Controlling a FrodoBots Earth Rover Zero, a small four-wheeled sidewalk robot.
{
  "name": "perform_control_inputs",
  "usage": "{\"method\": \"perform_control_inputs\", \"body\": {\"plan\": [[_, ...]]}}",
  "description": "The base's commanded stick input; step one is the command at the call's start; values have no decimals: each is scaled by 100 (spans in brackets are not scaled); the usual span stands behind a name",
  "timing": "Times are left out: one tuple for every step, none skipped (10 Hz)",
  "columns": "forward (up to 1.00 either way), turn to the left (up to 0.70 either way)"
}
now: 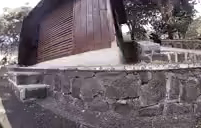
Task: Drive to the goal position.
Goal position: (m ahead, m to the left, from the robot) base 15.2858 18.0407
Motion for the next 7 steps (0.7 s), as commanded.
{"method": "perform_control_inputs", "body": {"plan": [[0, 70], [0, 70], [0, 70], [0, 70], [0, 70], [0, 70], [0, 70]]}}
